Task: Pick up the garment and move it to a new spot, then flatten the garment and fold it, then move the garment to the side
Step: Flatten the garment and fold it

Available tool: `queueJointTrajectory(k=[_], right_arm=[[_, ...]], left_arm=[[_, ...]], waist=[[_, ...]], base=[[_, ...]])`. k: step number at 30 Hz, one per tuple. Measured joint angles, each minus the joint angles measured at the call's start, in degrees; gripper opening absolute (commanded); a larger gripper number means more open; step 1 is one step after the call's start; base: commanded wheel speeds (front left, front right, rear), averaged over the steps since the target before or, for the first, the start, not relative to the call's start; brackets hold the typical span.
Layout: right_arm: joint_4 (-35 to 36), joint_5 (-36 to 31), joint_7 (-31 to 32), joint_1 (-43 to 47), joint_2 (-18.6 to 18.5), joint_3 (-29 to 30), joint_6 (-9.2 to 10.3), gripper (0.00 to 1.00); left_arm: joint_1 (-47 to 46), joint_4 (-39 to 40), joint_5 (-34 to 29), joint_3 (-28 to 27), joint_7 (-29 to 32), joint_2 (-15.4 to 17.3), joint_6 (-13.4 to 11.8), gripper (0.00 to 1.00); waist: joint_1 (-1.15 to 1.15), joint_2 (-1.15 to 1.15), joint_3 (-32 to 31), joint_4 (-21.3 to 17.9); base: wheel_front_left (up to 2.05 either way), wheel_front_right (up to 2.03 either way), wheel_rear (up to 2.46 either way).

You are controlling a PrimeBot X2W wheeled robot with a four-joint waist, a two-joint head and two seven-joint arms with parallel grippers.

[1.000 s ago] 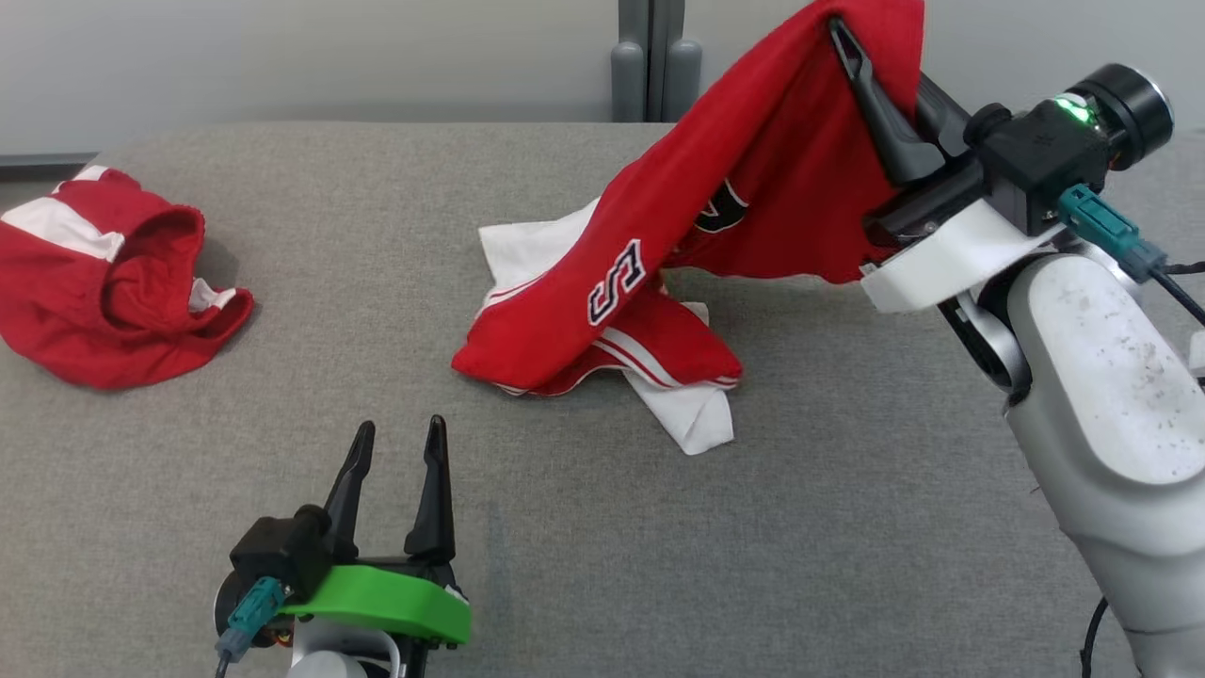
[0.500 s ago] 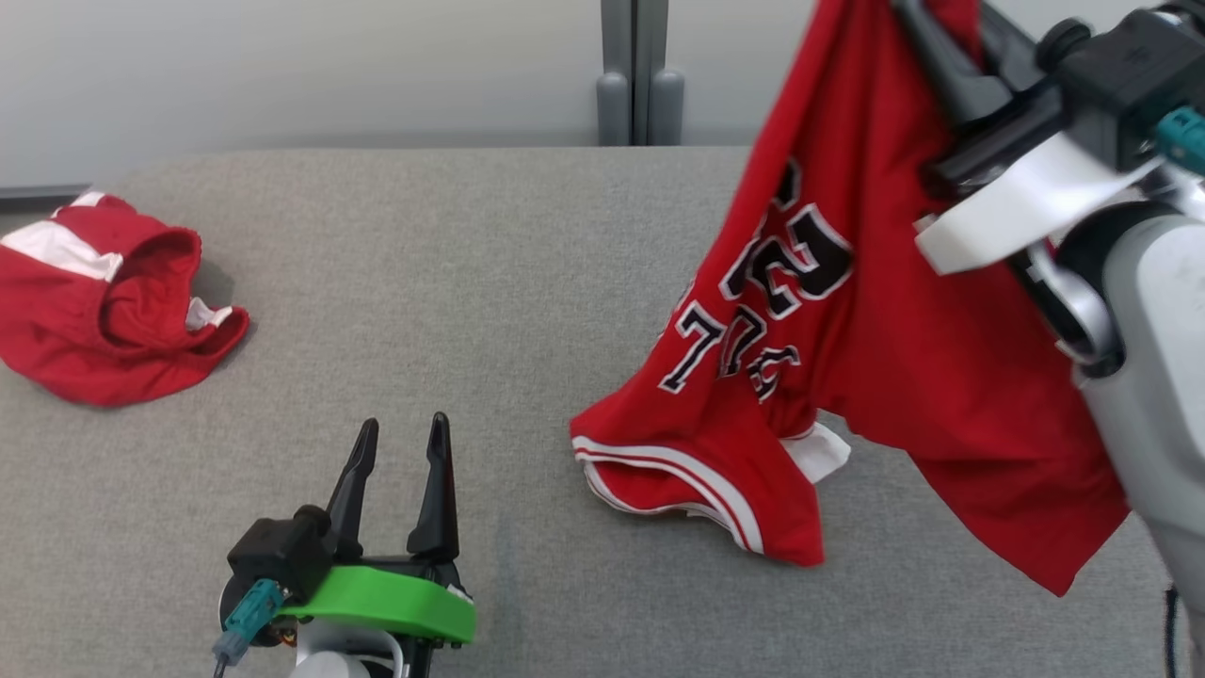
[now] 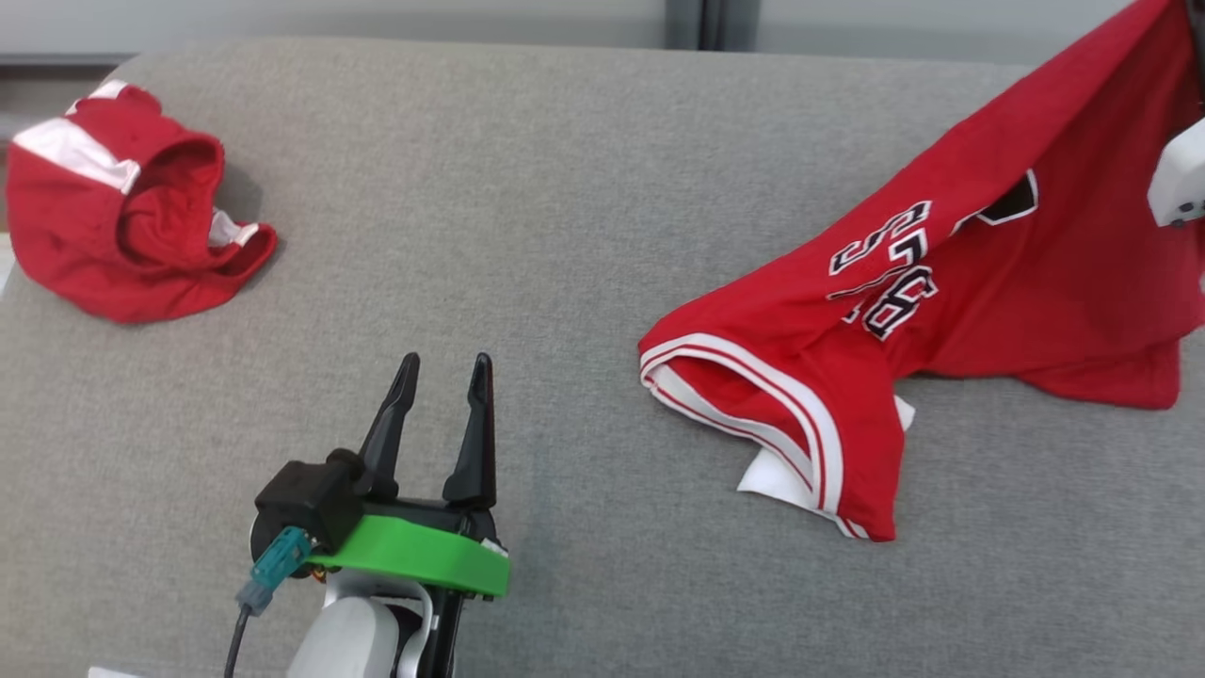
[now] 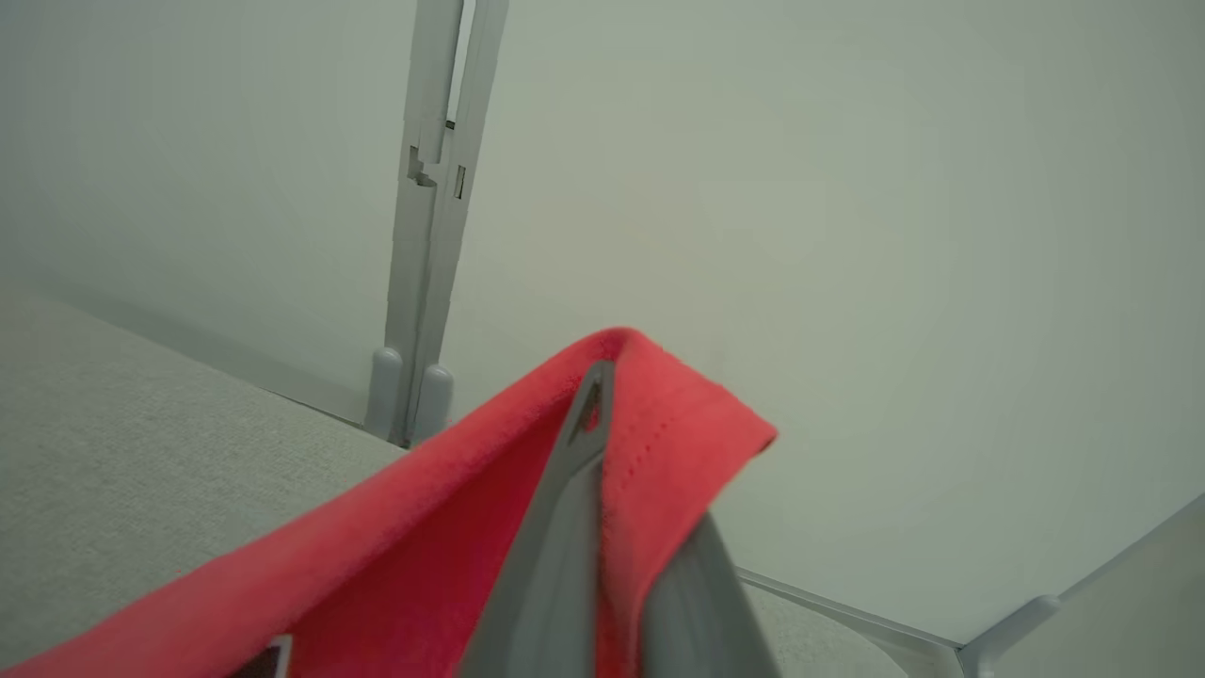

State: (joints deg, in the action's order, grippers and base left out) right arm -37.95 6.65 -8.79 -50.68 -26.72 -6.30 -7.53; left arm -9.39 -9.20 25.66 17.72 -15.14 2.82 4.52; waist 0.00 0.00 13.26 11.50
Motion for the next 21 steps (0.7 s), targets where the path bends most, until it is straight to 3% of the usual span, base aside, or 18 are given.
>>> queueJointTrajectory(k=[1,2,3,8,13,21], right_arm=[[-2.44,-0.54,-0.93,-1.16,0.05,0.60,0.00,0.02],[-4.97,-1.12,-1.65,-2.43,0.16,1.48,0.00,0.33],[-6.76,-1.71,-2.20,-3.35,0.15,1.94,0.00,1.00],[-14.13,-5.45,-5.17,-6.14,0.97,4.05,0.00,1.00],[-15.72,-6.93,-6.11,-5.53,2.96,3.46,0.00,1.00],[-1.71,-5.86,-6.22,6.27,6.66,6.72,0.00,1.00]], left_arm=[[-0.30,0.05,0.03,0.35,0.00,0.01,0.01,1.00],[-0.58,0.15,0.04,0.73,0.00,0.01,0.02,1.00],[-0.80,0.21,0.13,0.91,0.00,0.01,0.02,1.00],[-1.00,0.18,0.63,2.13,0.00,0.01,0.00,1.00],[-0.81,-0.33,0.84,2.29,0.01,0.00,-0.05,1.00],[1.65,-1.94,0.98,2.36,0.00,-0.01,0.04,1.00]], waist=[[0.00,0.00,0.58,0.46],[0.00,0.00,1.14,0.92],[0.00,0.00,1.57,1.28],[0.00,0.00,3.23,3.23],[0.00,0.00,2.84,3.27],[0.00,0.00,-0.93,0.04]], base=[[0.00,0.00,0.00],[0.00,0.00,0.00],[0.00,0.00,0.00],[0.00,0.00,0.00],[0.00,0.00,0.00],[0.00,0.00,0.00]])
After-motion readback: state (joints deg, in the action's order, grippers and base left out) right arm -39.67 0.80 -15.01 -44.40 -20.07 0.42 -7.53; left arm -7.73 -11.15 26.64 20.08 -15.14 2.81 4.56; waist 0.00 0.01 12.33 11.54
